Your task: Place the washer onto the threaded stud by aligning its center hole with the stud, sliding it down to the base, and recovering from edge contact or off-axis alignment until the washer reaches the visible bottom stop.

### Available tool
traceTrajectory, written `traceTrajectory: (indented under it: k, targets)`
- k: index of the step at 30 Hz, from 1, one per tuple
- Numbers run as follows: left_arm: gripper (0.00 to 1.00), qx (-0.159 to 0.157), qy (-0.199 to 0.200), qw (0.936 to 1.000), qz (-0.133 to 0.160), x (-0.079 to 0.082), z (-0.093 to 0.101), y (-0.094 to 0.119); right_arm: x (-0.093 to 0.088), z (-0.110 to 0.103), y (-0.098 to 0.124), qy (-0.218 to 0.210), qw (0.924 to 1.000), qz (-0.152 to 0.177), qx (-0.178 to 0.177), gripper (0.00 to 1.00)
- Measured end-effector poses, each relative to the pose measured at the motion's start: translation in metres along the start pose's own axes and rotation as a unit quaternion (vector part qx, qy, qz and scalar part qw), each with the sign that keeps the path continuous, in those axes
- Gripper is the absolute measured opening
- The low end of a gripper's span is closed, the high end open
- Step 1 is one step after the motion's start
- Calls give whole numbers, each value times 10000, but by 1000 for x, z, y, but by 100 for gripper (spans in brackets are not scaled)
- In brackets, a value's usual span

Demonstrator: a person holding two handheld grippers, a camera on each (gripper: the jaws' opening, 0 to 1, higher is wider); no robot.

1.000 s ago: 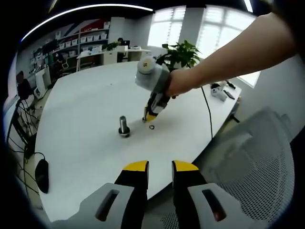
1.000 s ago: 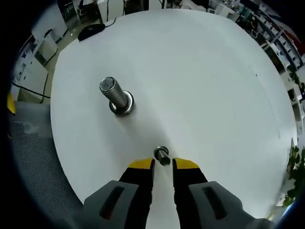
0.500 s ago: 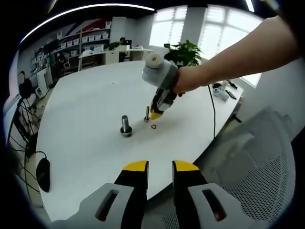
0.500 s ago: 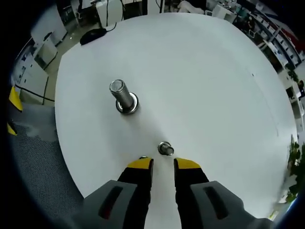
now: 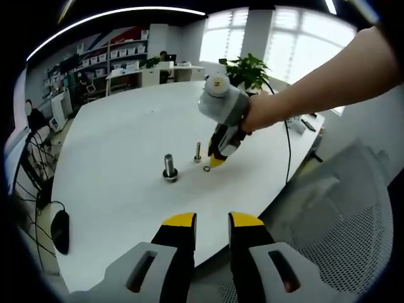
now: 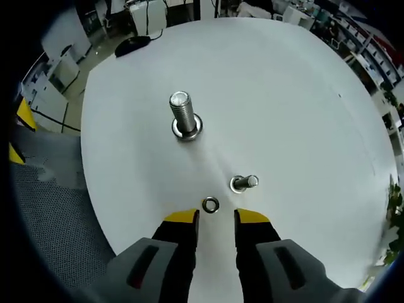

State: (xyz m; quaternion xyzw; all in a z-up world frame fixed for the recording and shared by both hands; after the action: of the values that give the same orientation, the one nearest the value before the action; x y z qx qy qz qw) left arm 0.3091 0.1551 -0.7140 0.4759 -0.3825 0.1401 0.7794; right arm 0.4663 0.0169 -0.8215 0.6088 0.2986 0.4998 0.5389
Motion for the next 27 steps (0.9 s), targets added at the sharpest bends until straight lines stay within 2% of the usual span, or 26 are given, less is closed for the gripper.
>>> traceTrajectory:
  k: [15,23,25,27]
  targets:
    - [18,127,21,9999,-72,-2,-3,0,-3,-9,-7,216,9998,14,48,24]
    - [18,174,26,9998,-113,-4,-5,0,-5,-9,-17,193,9997,-31,126,24]
    - [18,173,4,9998,-130,-4,-5,0,-1,-8,-17,135,9998,111,106,24]
    - [18,181,-2,9997,-137,-4,-5,0,-2,-7,-18,136,9998,85,123,24]
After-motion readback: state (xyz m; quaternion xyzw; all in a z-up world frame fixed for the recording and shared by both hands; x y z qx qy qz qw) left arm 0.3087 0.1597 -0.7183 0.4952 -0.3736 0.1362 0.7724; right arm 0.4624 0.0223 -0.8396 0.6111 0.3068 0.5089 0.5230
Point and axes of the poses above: the point that each gripper's makers call its tool centre point, and the gripper's own axes: y roughly backward along the fingers, z roughly to its right, x roughly out of its top, the point moved 3 cm from there along y, roughly backward along the fingers, and after that the axes turned 8 degrees about y, right-handed, at the moved point
